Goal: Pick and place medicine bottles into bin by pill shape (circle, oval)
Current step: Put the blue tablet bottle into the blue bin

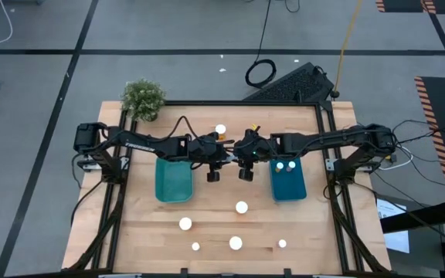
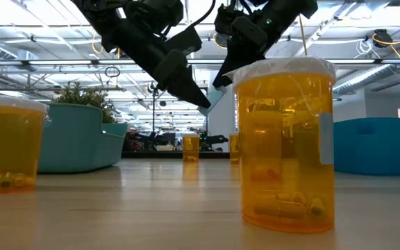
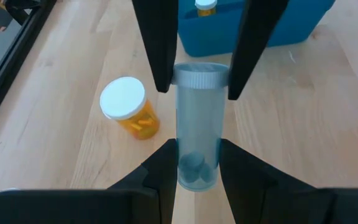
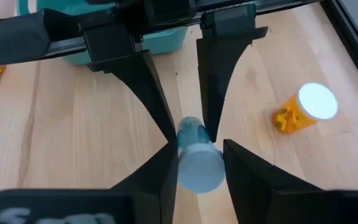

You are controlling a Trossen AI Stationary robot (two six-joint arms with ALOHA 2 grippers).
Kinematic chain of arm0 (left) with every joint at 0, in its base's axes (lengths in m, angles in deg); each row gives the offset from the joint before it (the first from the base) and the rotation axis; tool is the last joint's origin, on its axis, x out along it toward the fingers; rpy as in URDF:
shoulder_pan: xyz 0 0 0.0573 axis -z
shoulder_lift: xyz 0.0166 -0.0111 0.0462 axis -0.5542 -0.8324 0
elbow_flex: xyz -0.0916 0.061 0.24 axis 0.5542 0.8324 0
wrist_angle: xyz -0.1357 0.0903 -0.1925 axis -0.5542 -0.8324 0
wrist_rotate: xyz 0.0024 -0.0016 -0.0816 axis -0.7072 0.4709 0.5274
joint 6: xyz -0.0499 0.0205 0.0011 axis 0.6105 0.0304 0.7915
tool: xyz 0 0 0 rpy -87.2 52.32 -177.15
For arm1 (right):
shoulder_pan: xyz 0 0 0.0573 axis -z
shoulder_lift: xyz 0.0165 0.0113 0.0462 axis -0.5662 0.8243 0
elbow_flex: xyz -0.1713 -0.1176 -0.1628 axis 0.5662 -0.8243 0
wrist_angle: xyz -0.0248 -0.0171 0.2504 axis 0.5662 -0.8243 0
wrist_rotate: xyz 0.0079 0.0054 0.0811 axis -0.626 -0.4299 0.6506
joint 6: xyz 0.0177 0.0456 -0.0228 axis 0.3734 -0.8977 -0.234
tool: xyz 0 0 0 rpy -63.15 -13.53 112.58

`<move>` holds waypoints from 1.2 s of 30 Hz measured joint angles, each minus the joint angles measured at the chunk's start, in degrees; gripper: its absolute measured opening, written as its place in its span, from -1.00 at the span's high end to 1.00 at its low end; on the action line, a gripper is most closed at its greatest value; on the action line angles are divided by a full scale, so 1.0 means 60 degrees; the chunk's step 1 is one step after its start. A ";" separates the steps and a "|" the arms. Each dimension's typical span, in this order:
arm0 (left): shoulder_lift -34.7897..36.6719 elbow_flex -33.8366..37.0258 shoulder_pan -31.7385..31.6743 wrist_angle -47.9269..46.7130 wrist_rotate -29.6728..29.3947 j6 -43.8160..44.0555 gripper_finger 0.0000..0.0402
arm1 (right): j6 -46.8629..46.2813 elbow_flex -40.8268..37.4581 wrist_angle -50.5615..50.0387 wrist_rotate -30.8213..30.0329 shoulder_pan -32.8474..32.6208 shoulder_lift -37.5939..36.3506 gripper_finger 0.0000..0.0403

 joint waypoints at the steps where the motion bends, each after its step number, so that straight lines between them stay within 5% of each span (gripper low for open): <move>1: 0.0000 0.0000 0.0000 0.0000 0.0000 -0.0002 0.43 | -0.0017 0.0000 0.0000 -0.0003 0.0000 0.0000 0.41; 10: 0.0000 -0.0004 -0.0001 0.0044 0.0004 -0.0069 0.43 | -0.0020 0.0000 -0.0142 -0.0002 0.0000 0.0000 0.14; 25: 0.0000 -0.0004 0.0028 0.0001 0.0153 -0.0035 0.41 | 0.0018 -0.0004 -0.0172 0.0024 -0.0007 0.0000 0.47; 36: 0.0000 -0.0011 0.0642 0.0175 -0.0130 0.0119 -0.30 | -0.0962 -0.0015 -0.1451 0.0768 -0.0285 -0.0667 0.42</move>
